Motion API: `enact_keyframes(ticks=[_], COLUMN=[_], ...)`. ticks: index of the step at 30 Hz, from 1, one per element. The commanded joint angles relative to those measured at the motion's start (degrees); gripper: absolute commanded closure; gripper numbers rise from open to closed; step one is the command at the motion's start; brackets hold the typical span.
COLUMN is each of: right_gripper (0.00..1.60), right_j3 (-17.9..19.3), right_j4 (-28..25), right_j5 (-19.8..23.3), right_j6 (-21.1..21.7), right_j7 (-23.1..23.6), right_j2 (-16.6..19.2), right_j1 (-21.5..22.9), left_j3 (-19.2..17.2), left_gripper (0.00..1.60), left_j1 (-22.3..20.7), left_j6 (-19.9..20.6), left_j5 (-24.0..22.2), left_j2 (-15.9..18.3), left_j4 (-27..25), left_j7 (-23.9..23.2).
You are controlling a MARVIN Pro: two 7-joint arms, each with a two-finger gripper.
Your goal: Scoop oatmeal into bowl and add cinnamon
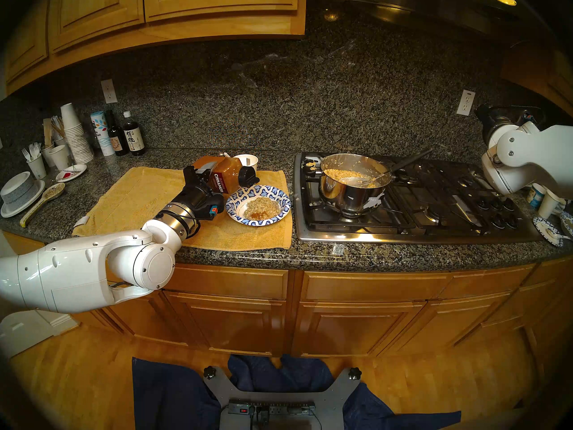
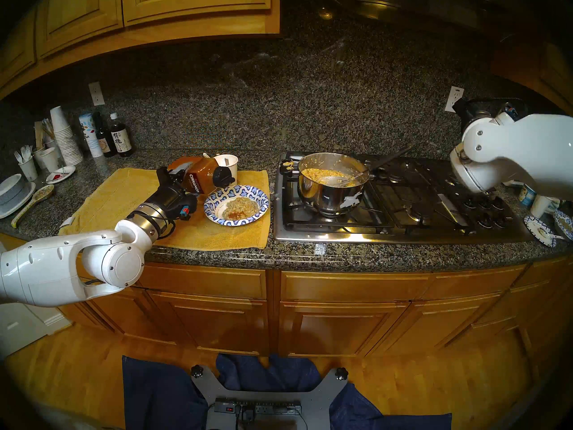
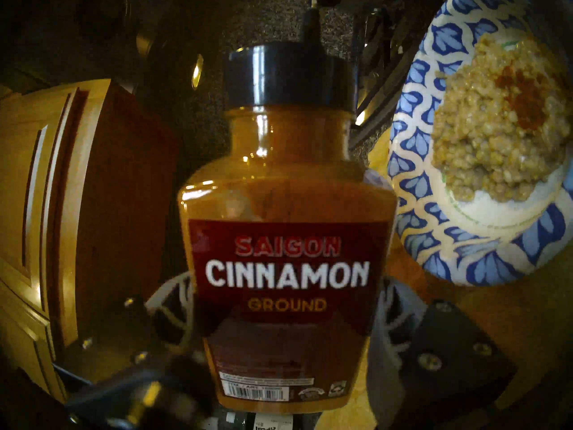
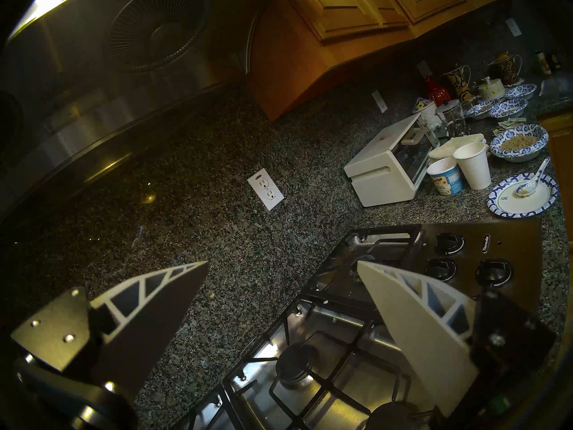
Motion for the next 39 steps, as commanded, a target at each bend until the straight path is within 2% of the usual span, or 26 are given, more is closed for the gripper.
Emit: enact_keyframes(ticks=[1,10,17,20,21,27,28,33,34,36,38,39], right_gripper=[0.00,0.00,0.00,0.00,0.00,0.00,0.00,0.00,0.00,0.00,0.00,0.00], right_j3=[1.2,1.1,1.2,1.2,1.2,1.1,1.1,1.2,1.2,1.2,1.2,1.2], right_j4=[0.5,0.6,0.5,0.5,0.5,0.5,0.5,0.5,0.5,0.5,0.5,0.5], right_j5=[-1.1,-0.7,-0.9,-0.9,-0.9,-0.8,-0.8,-0.9,-0.9,-0.9,-1.0,-1.0], right_j6=[0.0,0.0,0.0,0.0,0.0,0.0,0.0,0.0,0.0,0.0,0.0,0.0], right_j7=[-3.6,-3.0,-3.4,-3.4,-3.4,-3.2,-3.2,-3.4,-3.5,-3.5,-3.5,-3.5], right_j2=[-0.1,-0.2,-0.2,-0.2,-0.2,-0.2,-0.2,-0.2,-0.2,-0.2,-0.2,-0.2], right_j1=[1.7,1.6,1.7,1.7,1.7,1.6,1.7,1.7,1.7,1.7,1.7,1.7], left_j3=[-3.8,-6.0,-7.4,-7.9,-7.9,-8.1,-8.0,-8.0,-8.0,-8.1,-8.4,-8.5], left_gripper=[1.60,1.60,1.60,1.60,1.60,1.60,1.60,1.60,1.60,1.60,1.60,1.60], left_j1=[-1.9,-1.5,-0.8,-0.2,-0.2,1.4,1.6,2.3,2.4,2.3,2.2,2.1], left_j6=[1.6,0.2,-2.5,-4.8,-4.8,-11.8,-12.0,-14.7,-17.6,-17.3,-21.0,-21.3], left_j5=[-6.9,-22.0,-31.8,-36.2,-36.2,-45.9,-47.1,-50.5,-52.0,-52.6,-54.6,-55.3], left_j2=[1.7,4.2,6.7,7.9,7.9,10.3,10.5,11.0,11.3,11.3,11.6,11.7], left_j4=[-4.4,-11.4,-13.0,-13.1,-13.1,-12.2,-12.1,-11.4,-10.7,-10.6,-9.5,-9.2], left_j7=[0.3,-1.8,-0.5,0.6,0.6,1.8,2.2,3.5,4.2,4.3,4.9,5.0])
